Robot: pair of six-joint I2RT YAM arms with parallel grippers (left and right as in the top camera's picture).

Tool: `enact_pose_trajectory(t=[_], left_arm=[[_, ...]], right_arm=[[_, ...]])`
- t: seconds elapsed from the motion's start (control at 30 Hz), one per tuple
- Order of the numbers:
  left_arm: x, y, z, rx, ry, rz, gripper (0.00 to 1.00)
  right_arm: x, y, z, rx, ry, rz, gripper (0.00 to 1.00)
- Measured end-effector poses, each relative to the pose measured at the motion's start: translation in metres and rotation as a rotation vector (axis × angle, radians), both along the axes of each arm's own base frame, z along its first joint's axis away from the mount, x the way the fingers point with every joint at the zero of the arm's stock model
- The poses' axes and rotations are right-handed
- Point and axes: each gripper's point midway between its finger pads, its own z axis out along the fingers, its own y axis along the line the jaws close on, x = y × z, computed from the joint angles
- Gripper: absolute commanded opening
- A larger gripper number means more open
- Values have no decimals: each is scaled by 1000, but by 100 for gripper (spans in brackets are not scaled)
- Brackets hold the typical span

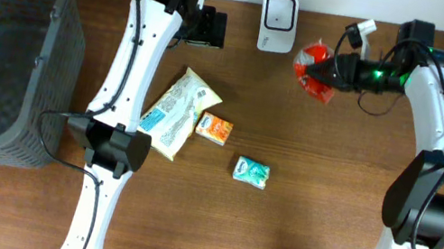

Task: Scan the item barcode
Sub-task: 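Hold the red bag in front of the white scanner with right gripper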

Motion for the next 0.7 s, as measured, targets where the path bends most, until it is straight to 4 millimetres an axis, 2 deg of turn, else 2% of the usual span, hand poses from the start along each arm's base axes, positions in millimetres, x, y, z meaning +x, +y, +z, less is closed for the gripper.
enact_pose_trajectory(t=[0.07,0.2,0.23,0.3,0.43,0.6,0.7], left_arm=[[0,0,0,0,0,0,99],[0,0,0,0,0,0,100],[0,0,0,0,0,0,94],[0,0,0,-1,1,3,93],[-4,1,-2,4,20,3,95],[-5,1,-2,5,20,4,95],[-5,1,-2,5,21,4,95]], right_arm=[[14,1,-3,-43,-14,-41,4],[45,3,-24,-228,-3,-194,4],[56,5,-28,-286,-25,-243,4],[74,15,-30,-370,-75,-324,4],[104,29,-17,-448,-218,-444,4],[135,44,10,-495,-403,-590,4],[148,47,8,-505,-450,-642,4]])
